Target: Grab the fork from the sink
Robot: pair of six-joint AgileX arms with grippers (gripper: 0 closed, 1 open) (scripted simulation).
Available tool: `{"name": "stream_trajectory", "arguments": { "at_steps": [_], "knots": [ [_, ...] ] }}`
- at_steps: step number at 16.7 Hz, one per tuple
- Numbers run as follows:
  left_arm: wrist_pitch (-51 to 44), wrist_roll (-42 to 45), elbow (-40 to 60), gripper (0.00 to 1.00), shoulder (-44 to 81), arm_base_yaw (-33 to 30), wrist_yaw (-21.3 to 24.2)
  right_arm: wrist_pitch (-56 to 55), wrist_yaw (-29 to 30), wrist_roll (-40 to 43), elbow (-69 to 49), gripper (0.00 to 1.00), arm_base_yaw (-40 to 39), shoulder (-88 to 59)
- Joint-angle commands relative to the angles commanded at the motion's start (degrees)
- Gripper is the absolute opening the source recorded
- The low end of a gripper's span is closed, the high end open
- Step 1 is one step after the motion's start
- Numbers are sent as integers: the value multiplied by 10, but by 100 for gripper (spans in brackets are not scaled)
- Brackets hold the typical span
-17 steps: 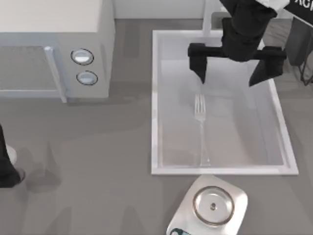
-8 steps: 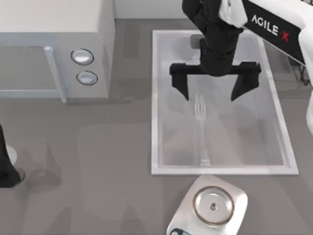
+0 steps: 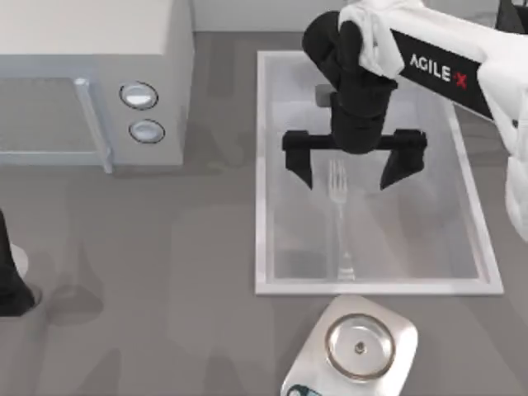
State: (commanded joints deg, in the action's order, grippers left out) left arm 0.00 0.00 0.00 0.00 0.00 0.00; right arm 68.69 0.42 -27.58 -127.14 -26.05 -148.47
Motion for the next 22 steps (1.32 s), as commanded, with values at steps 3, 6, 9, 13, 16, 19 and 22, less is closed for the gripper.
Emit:
{"name": "stream_trajectory", "arguments": {
  "at_steps": [3,6,9,13,16,19,22],
  "knots": [
    [0,0,0,100,0,0,0,-88,1,-1,51,100,-1,-30],
    [0,0,0,100,0,0,0,-151,1,-1,91,100,-2,-56],
    [0,0,0,100,0,0,0,-163,1,-1,101,100,-3,-62],
    [0,0,0,100,0,0,0,-163,1,-1,101,85,-3,-62],
    [0,0,0,100,0,0,0,-163,1,-1,101,62,-3,-62],
    [0,0,0,100,0,0,0,-163,1,-1,101,40,-3,-62],
    [0,0,0,100,0,0,0,-163,1,-1,101,17,-3,-62]
  ]
}}
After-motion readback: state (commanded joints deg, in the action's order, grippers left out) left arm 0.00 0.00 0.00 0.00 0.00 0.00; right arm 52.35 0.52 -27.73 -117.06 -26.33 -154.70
